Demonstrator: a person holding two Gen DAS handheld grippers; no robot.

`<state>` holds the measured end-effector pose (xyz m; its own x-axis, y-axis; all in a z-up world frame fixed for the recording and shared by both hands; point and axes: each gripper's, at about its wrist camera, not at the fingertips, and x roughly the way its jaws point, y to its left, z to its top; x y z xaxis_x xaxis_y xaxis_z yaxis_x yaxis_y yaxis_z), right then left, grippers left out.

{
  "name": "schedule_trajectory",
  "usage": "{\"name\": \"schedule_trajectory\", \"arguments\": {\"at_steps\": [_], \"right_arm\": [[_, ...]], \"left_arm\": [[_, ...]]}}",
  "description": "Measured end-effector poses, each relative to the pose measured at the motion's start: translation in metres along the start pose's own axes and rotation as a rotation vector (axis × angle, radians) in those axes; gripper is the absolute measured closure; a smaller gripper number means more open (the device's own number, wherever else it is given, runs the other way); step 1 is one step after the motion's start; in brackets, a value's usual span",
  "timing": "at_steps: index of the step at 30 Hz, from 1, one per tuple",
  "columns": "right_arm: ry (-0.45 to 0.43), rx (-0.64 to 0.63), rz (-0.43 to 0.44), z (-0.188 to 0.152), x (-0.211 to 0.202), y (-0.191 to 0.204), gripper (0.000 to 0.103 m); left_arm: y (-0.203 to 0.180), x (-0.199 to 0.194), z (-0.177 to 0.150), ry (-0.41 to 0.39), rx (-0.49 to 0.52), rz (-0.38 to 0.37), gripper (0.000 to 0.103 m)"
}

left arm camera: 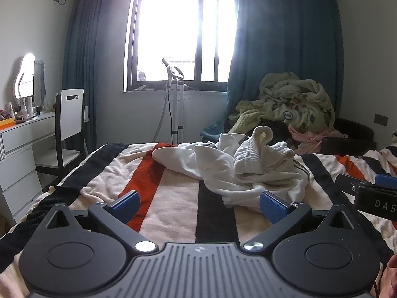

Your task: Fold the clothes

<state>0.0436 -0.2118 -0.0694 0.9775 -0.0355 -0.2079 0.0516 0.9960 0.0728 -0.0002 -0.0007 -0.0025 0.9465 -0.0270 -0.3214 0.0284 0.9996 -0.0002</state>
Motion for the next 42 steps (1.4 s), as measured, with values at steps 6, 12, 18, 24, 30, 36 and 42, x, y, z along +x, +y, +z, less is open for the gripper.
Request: {"name": "schedule_trajectory", "arguments": {"at_steps": [6, 12, 18, 24, 30, 36, 42], "right_arm": [[-0.001, 0.004, 0.028, 0.001, 0.002, 0.001, 0.009], [-0.047, 0.003, 0.047, 0.005, 0.004, 0.009, 0.009], [-0.077, 0.062, 0.06, 0.036, 0.014, 0.009, 0.009], [-0.174, 0.08, 0.141, 0.09, 0.009, 0.009, 0.009], [-0.135, 0.213, 0.23, 0.086, 0.008, -0.027, 0.009], [-0.094, 0.281, 0.099, 0.064, 0.012, -0.06, 0.009], [-0.06, 0.267, -0.029, 0.03, 0.045, -0.083, 0.009]], "left_arm": [[0.0, 0.002, -0.001, 0.003, -0.004, 0.0, 0.0], [0.001, 0.016, -0.009, 0.016, -0.012, 0.015, 0.0], [0.001, 0.033, -0.018, 0.048, -0.007, 0.04, 0.0], [-0.004, 0.041, -0.028, 0.084, 0.009, 0.033, 0.0], [-0.021, 0.058, -0.039, 0.143, 0.058, -0.003, 0.0], [-0.051, 0.128, -0.004, 0.171, 0.061, -0.188, 0.0], [-0.114, 0.242, 0.046, 0.094, 0.146, -0.177, 0.0]]}}
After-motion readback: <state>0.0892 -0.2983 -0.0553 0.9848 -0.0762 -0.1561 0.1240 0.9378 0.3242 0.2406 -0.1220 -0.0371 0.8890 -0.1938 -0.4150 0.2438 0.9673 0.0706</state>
